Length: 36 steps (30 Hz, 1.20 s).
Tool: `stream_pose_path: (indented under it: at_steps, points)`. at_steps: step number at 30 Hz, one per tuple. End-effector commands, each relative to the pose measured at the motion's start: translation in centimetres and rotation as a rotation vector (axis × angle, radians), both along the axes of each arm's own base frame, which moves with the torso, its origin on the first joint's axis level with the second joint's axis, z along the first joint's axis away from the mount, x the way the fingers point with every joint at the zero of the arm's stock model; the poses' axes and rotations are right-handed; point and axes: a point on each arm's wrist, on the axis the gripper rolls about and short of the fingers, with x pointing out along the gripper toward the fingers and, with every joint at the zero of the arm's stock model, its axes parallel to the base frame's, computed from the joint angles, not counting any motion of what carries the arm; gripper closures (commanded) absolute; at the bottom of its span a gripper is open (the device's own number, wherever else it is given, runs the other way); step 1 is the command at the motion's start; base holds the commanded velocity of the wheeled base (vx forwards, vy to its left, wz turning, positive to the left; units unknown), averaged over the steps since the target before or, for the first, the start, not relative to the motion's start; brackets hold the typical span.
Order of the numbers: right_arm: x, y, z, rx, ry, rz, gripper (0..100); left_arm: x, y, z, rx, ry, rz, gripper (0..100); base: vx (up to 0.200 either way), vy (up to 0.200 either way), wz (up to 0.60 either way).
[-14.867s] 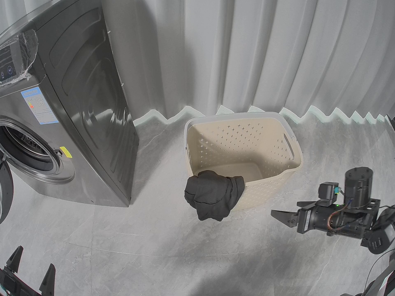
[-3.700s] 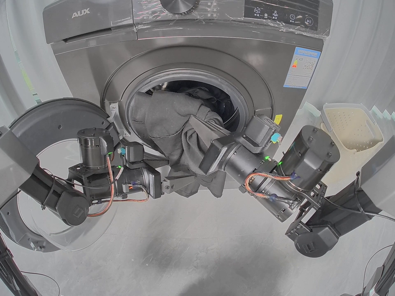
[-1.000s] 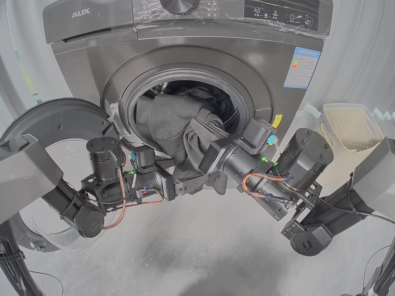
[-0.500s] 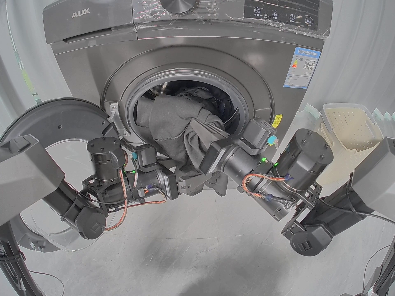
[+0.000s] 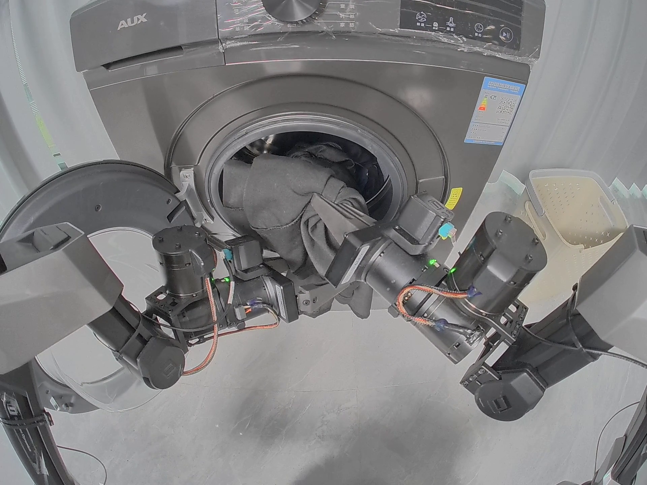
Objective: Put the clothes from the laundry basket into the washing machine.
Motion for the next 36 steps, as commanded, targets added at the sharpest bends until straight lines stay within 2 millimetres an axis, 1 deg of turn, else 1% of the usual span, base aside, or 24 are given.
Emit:
stream_pose_path:
  at_steps: [1,5,6,14,17,20,25,26,27,28,29,31,34,35,36]
  points:
    - [-0.1,0.1,0.0,0.000,0.000,0.003,100,0.8,-0.4,-0.3,-0.003,-0.009,0.010,0,0.000,0.000,0.00]
    - [-0.1,0.1,0.0,0.000,0.000,0.003,100,1.4,-0.8,-0.4,-0.022,-0.044,0.050,0,0.000,0.000,0.00]
    - [-0.1,0.0,0.0,0.000,0.000,0.002,100,1.4,-0.8,-0.5,-0.025,-0.049,0.056,100,0.000,0.000,0.00]
    - [0.1,-0.1,-0.1,-0.001,0.001,-0.004,100,1.0,-0.7,-0.1,-0.037,-0.068,0.057,100,0.000,0.000,0.00]
    - [0.1,-0.1,-0.1,-0.002,0.002,-0.004,100,0.1,-0.3,0.5,-0.047,-0.089,0.059,100,0.000,0.000,0.00]
    - [0.3,-0.1,-0.2,-0.005,0.004,-0.007,100,-1.7,0.0,1.2,-0.048,-0.091,0.039,100,0.000,0.000,0.00]
    - [0.9,-0.2,-1.0,-0.019,0.016,-0.022,100,-6.3,0.2,2.6,-0.049,-0.098,-0.021,100,0.000,0.000,0.00]
    - [1.0,-0.1,-1.1,-0.021,0.018,-0.022,100,-6.8,0.2,2.8,-0.050,-0.099,-0.030,100,0.000,0.000,0.00]
    - [1.0,-0.1,-1.1,-0.021,0.018,-0.022,100,-6.8,0.2,2.8,-0.050,-0.099,-0.030,100,0.000,0.000,0.00]
    - [1.0,-0.1,-1.4,-0.026,0.024,-0.021,100,-8.3,0.5,3.3,-0.052,-0.102,-0.050,100,0.000,0.000,0.00]
    - [1.0,-0.1,-1.4,-0.029,0.025,-0.022,100,-9.0,0.8,3.6,-0.054,-0.107,-0.054,100,0.000,0.000,0.00]
    - [1.0,0.0,-1.6,-0.030,0.028,-0.020,100,-10.1,1.2,3.7,-0.049,-0.107,-0.065,100,0.000,0.000,0.00]
    - [1.1,0.0,-1.7,-0.032,0.031,-0.021,100,-11.1,1.4,3.6,-0.048,-0.101,-0.079,100,0.000,0.000,0.00]
    - [1.1,0.0,-1.7,-0.032,0.031,-0.021,0,-11.1,1.3,3.8,-0.056,-0.108,-0.083,100,0.000,0.000,0.00]
    - [1.1,0.0,-1.7,-0.032,0.031,-0.019,0,-10.9,1.3,3.8,-0.059,-0.113,-0.077,100,0.000,0.000,0.00]
